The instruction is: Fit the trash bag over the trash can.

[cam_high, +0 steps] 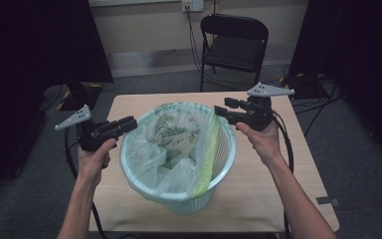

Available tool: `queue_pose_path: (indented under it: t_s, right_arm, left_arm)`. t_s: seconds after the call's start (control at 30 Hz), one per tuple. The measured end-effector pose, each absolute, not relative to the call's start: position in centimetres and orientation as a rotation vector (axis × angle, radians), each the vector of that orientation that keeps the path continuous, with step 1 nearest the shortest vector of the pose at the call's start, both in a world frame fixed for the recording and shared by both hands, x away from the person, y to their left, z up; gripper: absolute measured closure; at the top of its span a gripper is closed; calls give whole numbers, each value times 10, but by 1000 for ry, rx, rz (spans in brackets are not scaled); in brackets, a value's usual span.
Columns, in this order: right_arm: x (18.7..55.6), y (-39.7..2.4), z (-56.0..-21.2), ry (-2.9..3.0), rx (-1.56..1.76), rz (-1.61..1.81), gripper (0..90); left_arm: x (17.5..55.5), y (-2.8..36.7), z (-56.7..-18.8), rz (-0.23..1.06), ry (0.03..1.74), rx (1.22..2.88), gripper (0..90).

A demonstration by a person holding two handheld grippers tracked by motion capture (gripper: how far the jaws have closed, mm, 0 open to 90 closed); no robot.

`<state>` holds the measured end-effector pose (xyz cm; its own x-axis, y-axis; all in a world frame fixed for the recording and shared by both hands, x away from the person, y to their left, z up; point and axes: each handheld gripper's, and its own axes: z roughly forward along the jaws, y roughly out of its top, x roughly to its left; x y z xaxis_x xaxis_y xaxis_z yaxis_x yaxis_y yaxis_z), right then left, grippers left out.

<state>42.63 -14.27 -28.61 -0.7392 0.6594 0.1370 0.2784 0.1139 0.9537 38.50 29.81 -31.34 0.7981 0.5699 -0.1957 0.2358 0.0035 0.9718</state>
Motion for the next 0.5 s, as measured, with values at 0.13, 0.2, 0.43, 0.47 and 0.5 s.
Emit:
queue_pose_path:
  t_s: [0.13, 0.2, 0.43, 0.47, 0.5]
  right_arm:
    - [425, -132, -283, 2108, 899, 1659, 465]
    - [426, -127, -281, 2127, 892, 1666, 451]
    - [430, -114, -280, 2190, 894, 1582, 444]
    - [431, -114, -280, 2196, 894, 1581, 445]
    - [431, -113, -281, 2201, 895, 1577, 447]
  left_arm:
    - [375, 303, -311, 292, 642, 1599, 714]
    - [378, 301, -311, 293, 641, 1585, 671]
    - [404, 287, -312, 287, 666, 1590, 698]
    - [405, 286, -313, 283, 663, 1595, 718]
    - [404, 285, -313, 280, 661, 1593, 717]
